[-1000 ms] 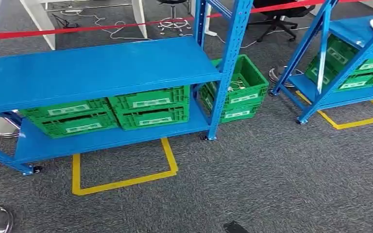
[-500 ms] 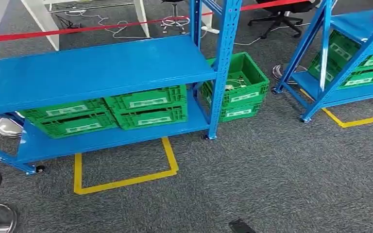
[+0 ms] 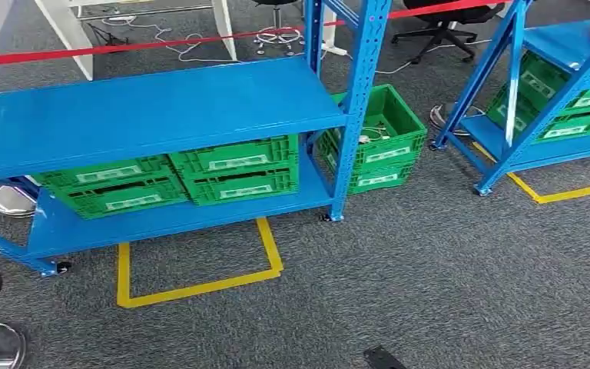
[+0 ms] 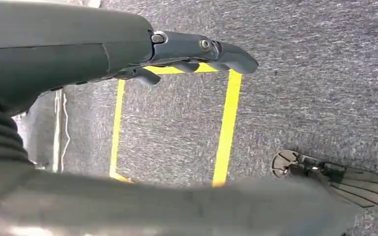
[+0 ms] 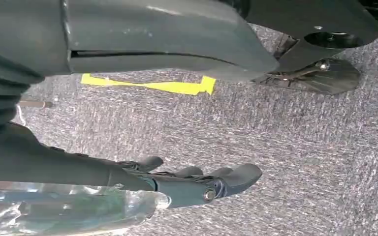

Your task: Take the parts from the cabinet and place them on the table.

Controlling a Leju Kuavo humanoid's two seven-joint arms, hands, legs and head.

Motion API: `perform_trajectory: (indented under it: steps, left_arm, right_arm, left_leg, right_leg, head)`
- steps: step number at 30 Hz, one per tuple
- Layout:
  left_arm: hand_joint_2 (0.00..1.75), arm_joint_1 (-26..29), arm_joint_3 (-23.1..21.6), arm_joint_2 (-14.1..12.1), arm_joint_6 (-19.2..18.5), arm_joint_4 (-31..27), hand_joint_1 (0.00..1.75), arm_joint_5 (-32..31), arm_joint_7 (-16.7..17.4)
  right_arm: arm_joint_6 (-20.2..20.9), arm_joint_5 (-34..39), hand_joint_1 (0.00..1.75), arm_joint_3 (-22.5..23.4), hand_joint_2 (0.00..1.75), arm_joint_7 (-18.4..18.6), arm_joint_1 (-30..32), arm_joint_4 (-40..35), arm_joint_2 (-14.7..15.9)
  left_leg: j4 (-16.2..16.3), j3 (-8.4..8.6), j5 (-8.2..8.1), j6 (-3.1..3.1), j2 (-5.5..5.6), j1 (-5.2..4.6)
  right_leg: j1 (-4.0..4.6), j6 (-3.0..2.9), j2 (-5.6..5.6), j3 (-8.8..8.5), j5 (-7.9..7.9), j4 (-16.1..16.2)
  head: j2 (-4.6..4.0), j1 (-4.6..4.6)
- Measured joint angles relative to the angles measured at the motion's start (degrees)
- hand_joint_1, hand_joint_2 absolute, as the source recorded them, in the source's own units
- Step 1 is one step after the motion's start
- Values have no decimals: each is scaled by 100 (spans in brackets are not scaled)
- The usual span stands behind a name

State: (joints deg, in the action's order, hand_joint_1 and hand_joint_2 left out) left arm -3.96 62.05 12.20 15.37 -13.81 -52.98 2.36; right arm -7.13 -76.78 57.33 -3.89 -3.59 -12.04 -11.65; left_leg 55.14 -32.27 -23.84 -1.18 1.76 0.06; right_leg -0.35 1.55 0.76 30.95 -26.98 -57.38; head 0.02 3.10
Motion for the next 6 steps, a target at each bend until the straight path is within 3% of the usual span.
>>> perform_trajectory:
  steps: [6]
  left_arm:
    - [175,0,4,2,0,0,0,0,-13]
  right_arm:
    - [-4,2,0,26,175,0,0,0,0]
  left_leg:
    - [0,-2,2,4,0,-1]
  right_leg:
    - [-1,4,0,0,2,1]
  head:
    - [2,0]
